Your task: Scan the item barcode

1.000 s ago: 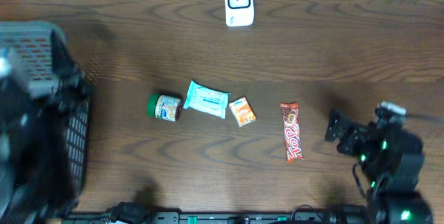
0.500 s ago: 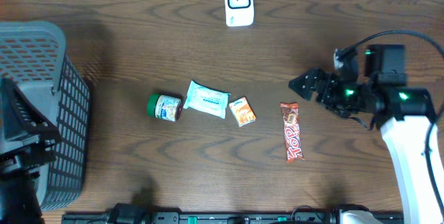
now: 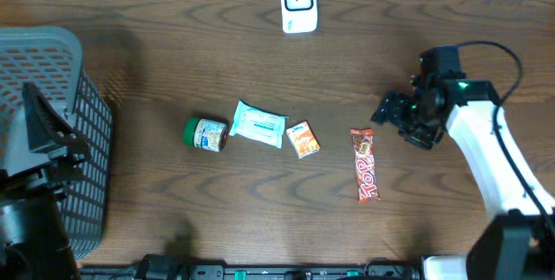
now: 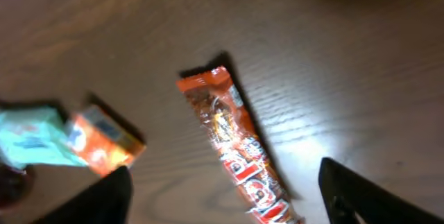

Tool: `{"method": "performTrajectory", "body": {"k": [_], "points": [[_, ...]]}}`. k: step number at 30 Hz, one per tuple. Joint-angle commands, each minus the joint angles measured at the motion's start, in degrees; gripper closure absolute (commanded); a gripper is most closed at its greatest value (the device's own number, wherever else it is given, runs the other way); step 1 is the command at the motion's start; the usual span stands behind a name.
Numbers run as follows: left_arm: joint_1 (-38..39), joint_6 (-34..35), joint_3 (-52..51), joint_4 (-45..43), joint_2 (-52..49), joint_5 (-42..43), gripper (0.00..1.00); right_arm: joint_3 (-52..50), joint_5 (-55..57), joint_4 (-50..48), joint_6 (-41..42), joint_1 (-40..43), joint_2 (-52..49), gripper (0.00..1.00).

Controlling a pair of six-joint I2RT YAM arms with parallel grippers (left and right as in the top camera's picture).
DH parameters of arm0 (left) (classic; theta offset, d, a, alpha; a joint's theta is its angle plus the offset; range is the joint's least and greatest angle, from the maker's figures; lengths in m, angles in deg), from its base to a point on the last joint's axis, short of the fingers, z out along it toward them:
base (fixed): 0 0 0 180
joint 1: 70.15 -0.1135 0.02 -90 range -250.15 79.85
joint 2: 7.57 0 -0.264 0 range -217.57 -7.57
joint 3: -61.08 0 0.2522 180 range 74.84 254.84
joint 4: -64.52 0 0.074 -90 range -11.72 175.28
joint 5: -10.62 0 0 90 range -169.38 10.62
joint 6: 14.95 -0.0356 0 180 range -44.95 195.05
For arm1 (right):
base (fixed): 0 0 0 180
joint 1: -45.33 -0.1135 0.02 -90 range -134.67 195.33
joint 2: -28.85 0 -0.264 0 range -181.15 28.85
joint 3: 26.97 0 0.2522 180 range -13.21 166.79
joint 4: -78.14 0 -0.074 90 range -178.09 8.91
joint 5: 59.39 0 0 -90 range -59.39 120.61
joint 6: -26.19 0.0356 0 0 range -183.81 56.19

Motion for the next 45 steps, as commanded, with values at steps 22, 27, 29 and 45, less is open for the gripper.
{"method": "performTrajectory", "body": {"k": [22,27,29,45], "points": [[-0.28,0.50,-0.09,-0.68,-0.09,0.72,0.16,1.07,-5.27,-5.57,-24.48,-5.25,-19.69,1.00],[-0.28,0.50,-0.09,-0.68,-0.09,0.72,0.16,4.96,1.38,-1.68,-18.95,-5.33,-12.61,0.99],[-0.28,0.50,-0.09,-0.68,-0.09,0.72,0.16,6.97,11.63,0.31,-11.34,-5.97,-8.26,0.99],[-0.28,0.50,-0.09,-0.90,-0.09,0.72,0.16,3.48,81.22,0.11,31.21,-28.28,-5.25,0.99]]}}
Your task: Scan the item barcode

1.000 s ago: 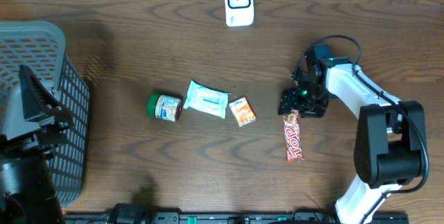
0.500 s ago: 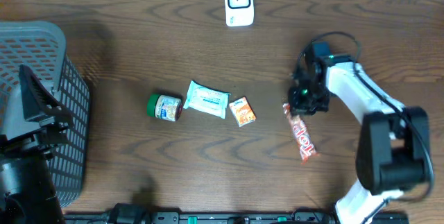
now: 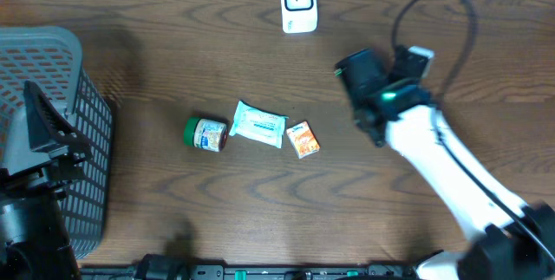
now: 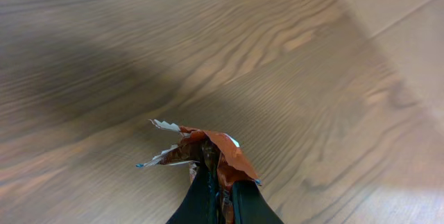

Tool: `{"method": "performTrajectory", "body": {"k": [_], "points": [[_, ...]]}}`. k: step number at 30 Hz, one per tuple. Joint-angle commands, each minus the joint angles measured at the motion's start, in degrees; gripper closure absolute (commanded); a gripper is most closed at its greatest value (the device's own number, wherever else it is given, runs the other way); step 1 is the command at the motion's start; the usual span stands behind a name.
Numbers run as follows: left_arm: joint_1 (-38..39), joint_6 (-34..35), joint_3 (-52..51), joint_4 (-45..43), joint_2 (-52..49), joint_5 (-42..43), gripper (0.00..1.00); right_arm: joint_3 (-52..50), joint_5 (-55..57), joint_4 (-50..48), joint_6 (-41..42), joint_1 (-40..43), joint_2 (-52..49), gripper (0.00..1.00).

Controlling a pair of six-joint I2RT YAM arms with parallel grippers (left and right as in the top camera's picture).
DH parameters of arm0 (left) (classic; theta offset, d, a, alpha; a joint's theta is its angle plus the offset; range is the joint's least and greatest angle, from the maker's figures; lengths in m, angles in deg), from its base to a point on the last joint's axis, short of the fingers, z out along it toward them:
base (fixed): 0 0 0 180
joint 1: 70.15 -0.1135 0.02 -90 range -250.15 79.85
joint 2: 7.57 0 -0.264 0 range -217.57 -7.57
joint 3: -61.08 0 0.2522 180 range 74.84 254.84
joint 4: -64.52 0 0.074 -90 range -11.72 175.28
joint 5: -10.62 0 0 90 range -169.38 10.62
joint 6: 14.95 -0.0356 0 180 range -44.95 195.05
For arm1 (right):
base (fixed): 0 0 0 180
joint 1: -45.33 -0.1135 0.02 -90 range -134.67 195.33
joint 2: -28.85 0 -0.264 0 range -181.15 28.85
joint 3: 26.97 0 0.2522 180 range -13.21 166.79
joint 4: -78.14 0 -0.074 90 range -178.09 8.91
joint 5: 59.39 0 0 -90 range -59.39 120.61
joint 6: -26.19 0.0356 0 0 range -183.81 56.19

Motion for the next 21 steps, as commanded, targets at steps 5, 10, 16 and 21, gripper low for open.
{"method": "performTrajectory", "body": {"k": [5,10,16,21], "points": [[-0.28,0.50,-0.02,-0.52,-0.04,0.68,0.16,-1.60,15.61,-2.84,13.84,-8.52,-15.19,0.99],[-0.28,0.50,-0.02,-0.52,-0.04,0.68,0.16,-1.57,12.94,-3.43,13.88,-16.85,-21.40,0.92],[-0.28,0.50,-0.02,-0.52,-0.04,0.68,0.16,-0.66,11.26,-3.45,13.86,-30.51,-20.06,0.41],[-0.28,0.50,-0.02,-0.52,-0.04,0.68,0.15,-0.66,5.62,-2.29,13.84,-37.03,-19.58,0.16]]}}
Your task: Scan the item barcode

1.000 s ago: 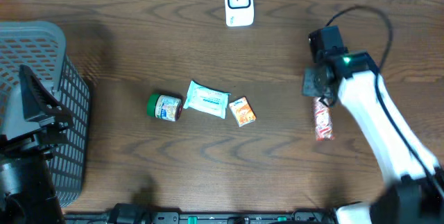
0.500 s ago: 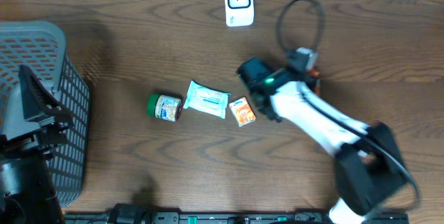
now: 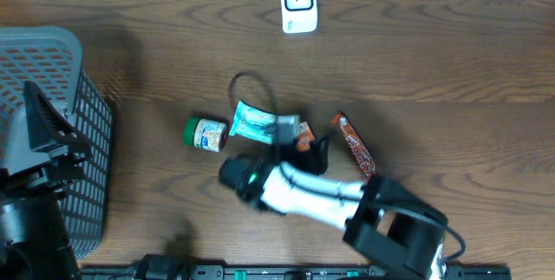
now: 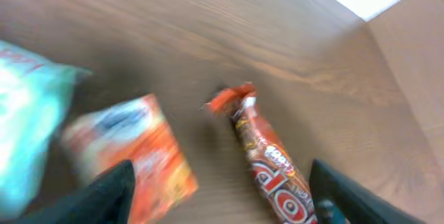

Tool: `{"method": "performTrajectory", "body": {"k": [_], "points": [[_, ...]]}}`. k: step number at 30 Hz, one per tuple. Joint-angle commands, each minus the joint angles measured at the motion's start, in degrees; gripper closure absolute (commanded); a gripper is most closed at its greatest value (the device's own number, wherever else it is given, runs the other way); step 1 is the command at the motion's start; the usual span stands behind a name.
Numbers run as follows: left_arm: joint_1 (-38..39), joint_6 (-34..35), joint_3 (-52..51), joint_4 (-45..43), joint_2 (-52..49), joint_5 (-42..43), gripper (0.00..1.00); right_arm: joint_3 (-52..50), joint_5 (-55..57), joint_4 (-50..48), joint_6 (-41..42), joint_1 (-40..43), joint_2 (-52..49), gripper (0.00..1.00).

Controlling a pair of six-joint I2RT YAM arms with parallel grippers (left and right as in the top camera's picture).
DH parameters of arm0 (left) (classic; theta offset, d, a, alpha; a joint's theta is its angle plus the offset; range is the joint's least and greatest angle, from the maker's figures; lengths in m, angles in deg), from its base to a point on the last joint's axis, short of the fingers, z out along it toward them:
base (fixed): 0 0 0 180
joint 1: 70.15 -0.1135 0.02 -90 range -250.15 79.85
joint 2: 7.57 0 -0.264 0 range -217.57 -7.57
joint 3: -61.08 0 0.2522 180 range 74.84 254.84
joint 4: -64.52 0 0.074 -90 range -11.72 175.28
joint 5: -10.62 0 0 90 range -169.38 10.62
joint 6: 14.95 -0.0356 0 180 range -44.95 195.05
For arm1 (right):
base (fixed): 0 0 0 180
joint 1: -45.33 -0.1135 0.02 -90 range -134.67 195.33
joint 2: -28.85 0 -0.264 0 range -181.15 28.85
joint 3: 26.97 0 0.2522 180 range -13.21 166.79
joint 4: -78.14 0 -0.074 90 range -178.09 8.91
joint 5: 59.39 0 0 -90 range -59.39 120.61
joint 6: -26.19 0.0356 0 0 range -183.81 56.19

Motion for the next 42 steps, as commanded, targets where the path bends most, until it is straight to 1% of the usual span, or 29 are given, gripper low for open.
{"method": "performTrajectory", "body": {"k": [1,2,3,4,5,6,7,8,9,10,14,17,20,24,30,38,40,42], "points": [[-0.28,0.50,-0.02,-0.48,-0.07,0.68,0.16,0.66,-6.05,0.61,0.92,-1.09,1.73,0.11],[-0.28,0.50,-0.02,-0.48,-0.04,0.68,0.16,0.66,-9.18,0.83,0.90,-0.66,1.79,0.04],[-0.28,0.50,-0.02,-0.48,-0.04,0.68,0.16,0.66,-12.20,1.31,0.92,0.04,1.92,0.01],[-0.28,0.50,-0.02,-0.48,-0.04,0.68,0.16,0.66,-14.97,1.99,0.94,0.92,2.25,0.02],[-0.28,0.50,-0.02,-0.48,-0.04,0.68,0.16,0.66,-17.35,2.71,0.92,1.95,2.91,0.09],[-0.28,0.50,-0.02,-0.48,-0.04,0.68,0.16,0.66,-18.88,3.52,0.94,2.99,3.93,0.28],[-0.28,0.50,-0.02,-0.48,-0.04,0.68,0.16,0.66,-19.61,4.24,0.96,4.15,5.31,0.51],[-0.28,0.50,-0.02,-0.48,-0.04,0.68,0.16,0.66,-19.96,4.90,0.94,5.73,7.28,0.78],[-0.28,0.50,-0.02,-0.46,-0.04,0.68,0.16,0.66,-20.41,5.29,0.92,7.43,9.20,0.94],[-0.28,0.50,-0.02,-0.48,-0.04,0.68,0.15,0.66,-21.53,5.49,0.68,9.90,11.67,0.99],[-0.28,0.50,-0.02,-0.48,-0.04,0.68,0.16,0.59,-27.71,4.22,-5.46,21.40,16.85,0.99],[-0.28,0.50,-0.02,-0.48,-0.04,0.68,0.16,0.11,-32.13,1.84,-11.89,29.57,16.57,0.99],[-0.28,0.50,-0.02,-0.48,-0.04,0.68,0.16,-0.83,-39.47,-1.66,-18.75,37.11,15.41,0.99],[-0.28,0.50,-0.02,-0.46,-0.04,0.68,0.16,-1.09,-46.64,-3.41,-23.63,42.64,13.35,0.99],[-0.28,0.50,-0.02,-0.48,-0.04,0.68,0.16,-1.75,-51.98,-3.21,-24.28,44.68,8.85,0.99],[-0.31,0.50,-0.02,-0.48,-0.04,0.66,0.16,-3.02,-53.64,-4.39,-24.90,41.70,7.26,0.99],[-0.28,0.48,-0.02,-0.48,-0.04,0.68,0.16,-2.99,-56.78,-4.33,-27.21,40.89,7.30,0.99],[-0.28,0.50,-0.02,-0.48,-0.04,0.66,0.16,-2.99,-62.97,-3.98,-31.43,39.74,7.43,0.99]]}}
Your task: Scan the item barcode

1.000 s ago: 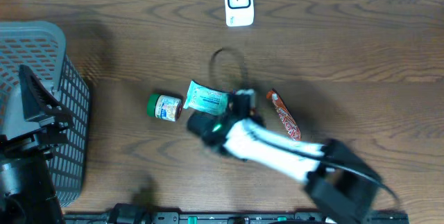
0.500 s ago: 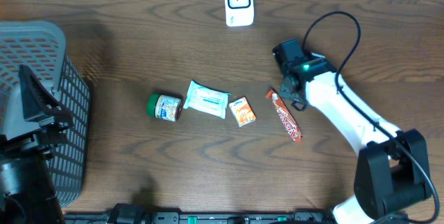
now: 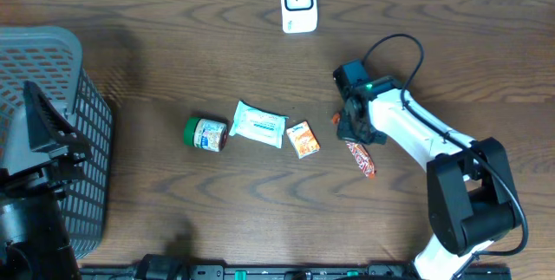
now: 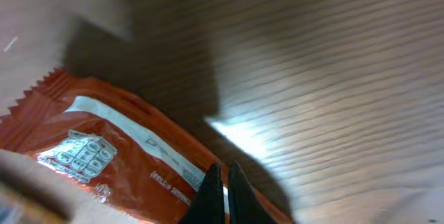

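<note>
The red-orange candy bar (image 3: 362,159) lies on the wooden table (image 3: 173,55), right of centre. My right gripper (image 3: 354,124) sits low over its upper end. In the right wrist view the wrapper (image 4: 104,141) shows its back with white print. The right gripper (image 4: 223,186) is shut there, its fingers pinching the wrapper along its white seam. The white scanner (image 3: 297,3) stands at the table's far edge. My left arm (image 3: 48,133) rests at the far left; its fingers are not readable.
A grey mesh basket (image 3: 87,98) stands at the left edge. A green-lidded jar (image 3: 205,133), a pale blue wipes pack (image 3: 258,124) and a small orange box (image 3: 303,139) lie in a row left of the candy bar.
My right gripper was open near the orange box, with the candy bar lying loose beside it. Now it is shut on the bar's upper end, and the bar lies slightly further right.
First my right gripper hung open above the bar lying on the table. Then it was shut on the wrapper, off the table and nearer the scanner. Later the bar lay on the table again by the orange box, gripper open. Now the gripper pinches it again.
</note>
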Tool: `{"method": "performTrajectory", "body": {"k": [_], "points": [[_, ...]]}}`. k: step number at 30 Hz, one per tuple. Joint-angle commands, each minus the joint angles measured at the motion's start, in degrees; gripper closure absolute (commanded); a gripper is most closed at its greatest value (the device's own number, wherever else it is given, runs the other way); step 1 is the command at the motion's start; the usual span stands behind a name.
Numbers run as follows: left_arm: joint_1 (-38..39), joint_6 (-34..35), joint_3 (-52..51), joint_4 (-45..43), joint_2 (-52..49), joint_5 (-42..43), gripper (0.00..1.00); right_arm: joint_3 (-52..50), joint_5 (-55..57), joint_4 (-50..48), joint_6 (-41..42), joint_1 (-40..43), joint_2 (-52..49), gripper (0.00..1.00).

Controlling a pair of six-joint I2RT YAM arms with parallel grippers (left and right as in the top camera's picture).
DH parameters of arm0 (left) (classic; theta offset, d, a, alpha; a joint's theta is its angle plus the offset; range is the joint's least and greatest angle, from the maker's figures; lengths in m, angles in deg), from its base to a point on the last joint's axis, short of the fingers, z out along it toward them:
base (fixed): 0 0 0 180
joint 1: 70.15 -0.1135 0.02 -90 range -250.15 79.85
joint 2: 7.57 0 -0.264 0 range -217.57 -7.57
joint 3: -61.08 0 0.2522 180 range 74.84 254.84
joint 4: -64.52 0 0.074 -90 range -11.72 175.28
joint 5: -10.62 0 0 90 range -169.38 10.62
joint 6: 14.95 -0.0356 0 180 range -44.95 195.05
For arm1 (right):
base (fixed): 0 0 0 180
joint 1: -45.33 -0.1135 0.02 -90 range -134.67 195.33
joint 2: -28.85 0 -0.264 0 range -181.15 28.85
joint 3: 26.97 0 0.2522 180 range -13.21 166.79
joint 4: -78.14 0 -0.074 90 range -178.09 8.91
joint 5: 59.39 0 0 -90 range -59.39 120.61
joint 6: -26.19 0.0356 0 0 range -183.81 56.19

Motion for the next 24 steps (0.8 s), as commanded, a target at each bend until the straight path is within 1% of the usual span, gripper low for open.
{"method": "performTrajectory", "body": {"k": [1,5,15,19,24], "points": [[-0.28,0.50,-0.02,-0.48,-0.04,0.66,0.16,-0.44,-10.80,0.70,-7.26,-2.19,-0.02,0.99],[-0.28,0.50,-0.02,-0.50,-0.04,0.68,0.15,-0.44,-20.44,3.58,-13.49,-6.10,0.15,0.99],[-0.28,0.48,-0.02,-0.55,-0.04,0.66,0.16,-0.44,-20.46,10.21,-13.55,-16.13,0.33,0.99],[-0.28,0.48,-0.02,-0.66,-0.04,0.66,0.16,-0.44,-20.87,7.65,-13.73,-20.24,0.37,0.99],[-0.31,0.48,-0.02,-0.66,-0.04,0.63,0.16,-0.44,-21.73,4.24,-12.96,-22.62,0.37,0.99]]}}
